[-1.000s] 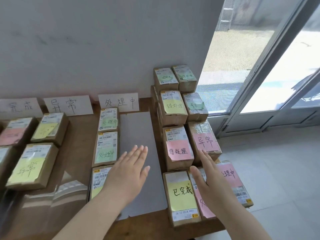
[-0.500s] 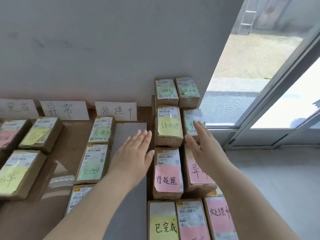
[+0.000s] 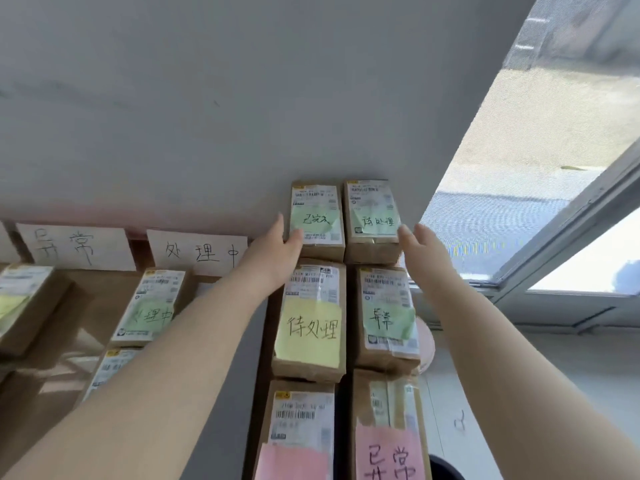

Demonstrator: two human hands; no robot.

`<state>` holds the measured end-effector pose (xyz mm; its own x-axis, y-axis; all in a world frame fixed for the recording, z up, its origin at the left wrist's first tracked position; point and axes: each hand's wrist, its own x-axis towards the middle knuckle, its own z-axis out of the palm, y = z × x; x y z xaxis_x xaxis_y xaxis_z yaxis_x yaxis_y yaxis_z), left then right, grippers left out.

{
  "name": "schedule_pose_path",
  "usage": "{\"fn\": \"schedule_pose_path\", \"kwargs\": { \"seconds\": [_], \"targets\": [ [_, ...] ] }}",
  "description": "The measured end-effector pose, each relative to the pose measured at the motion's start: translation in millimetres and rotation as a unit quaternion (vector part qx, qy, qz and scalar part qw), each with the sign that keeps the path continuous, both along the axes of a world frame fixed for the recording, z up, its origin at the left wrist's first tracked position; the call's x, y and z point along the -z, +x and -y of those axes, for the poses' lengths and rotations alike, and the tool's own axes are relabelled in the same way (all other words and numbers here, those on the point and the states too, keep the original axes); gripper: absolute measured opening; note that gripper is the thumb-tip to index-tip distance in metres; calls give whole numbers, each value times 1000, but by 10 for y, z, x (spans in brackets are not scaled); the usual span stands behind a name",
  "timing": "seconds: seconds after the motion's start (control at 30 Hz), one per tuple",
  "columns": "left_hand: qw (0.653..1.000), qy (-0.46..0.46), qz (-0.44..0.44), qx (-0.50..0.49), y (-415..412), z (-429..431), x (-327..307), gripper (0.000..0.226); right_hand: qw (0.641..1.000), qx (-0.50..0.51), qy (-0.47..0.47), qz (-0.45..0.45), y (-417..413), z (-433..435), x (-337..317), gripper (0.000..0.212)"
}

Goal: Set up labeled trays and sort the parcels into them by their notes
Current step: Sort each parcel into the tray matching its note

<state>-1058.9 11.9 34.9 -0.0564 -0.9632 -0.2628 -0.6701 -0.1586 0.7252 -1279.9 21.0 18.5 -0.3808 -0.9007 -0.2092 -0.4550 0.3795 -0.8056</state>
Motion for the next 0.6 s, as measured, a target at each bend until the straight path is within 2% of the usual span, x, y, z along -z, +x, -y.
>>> {"fn": "schedule_pose_path", "kwargs": {
  "seconds": [0.13, 0.27, 0.4, 0.6],
  "targets": [
    [999, 34, -16, -24, -71, 271, 91, 55, 999, 8, -14, 34, -11, 227, 54, 45],
    [995, 33, -87, -41, -100, 325, 82, 43, 995, 11, -24, 99, 114, 275, 24, 43],
    [987, 2, -143, -67, -67, 307, 11, 34, 987, 15, -63, 145, 201, 246, -3, 18],
    [980, -51, -185, -60, -23, 244, -232, 36, 970, 26, -130, 205, 292, 163, -183, 21]
  ]
}}
